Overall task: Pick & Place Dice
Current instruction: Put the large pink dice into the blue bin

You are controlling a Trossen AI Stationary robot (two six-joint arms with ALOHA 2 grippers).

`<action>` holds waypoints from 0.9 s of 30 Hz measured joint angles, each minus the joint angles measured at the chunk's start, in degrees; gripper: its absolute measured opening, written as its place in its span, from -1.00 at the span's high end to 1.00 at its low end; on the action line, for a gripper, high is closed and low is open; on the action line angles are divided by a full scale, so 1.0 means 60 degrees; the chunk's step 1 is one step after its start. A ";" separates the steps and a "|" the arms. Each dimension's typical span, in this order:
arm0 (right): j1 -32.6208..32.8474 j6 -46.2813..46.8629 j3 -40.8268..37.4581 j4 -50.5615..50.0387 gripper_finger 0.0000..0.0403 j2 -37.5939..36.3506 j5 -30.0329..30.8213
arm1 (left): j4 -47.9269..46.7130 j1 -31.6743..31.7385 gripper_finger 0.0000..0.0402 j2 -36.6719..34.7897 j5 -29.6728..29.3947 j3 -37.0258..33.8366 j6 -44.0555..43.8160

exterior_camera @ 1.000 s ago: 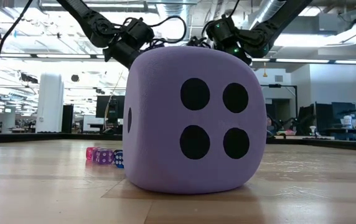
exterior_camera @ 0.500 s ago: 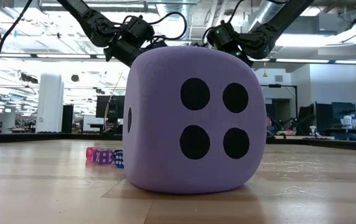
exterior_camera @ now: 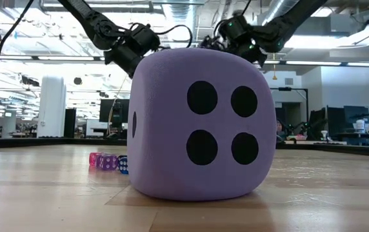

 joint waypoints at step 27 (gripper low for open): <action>-0.0127 0.0560 -0.4043 -0.0273 1.00 -0.6046 0.0705 | 0.0935 0.0233 -0.98 0.0000 -0.0033 -0.0124 -0.0785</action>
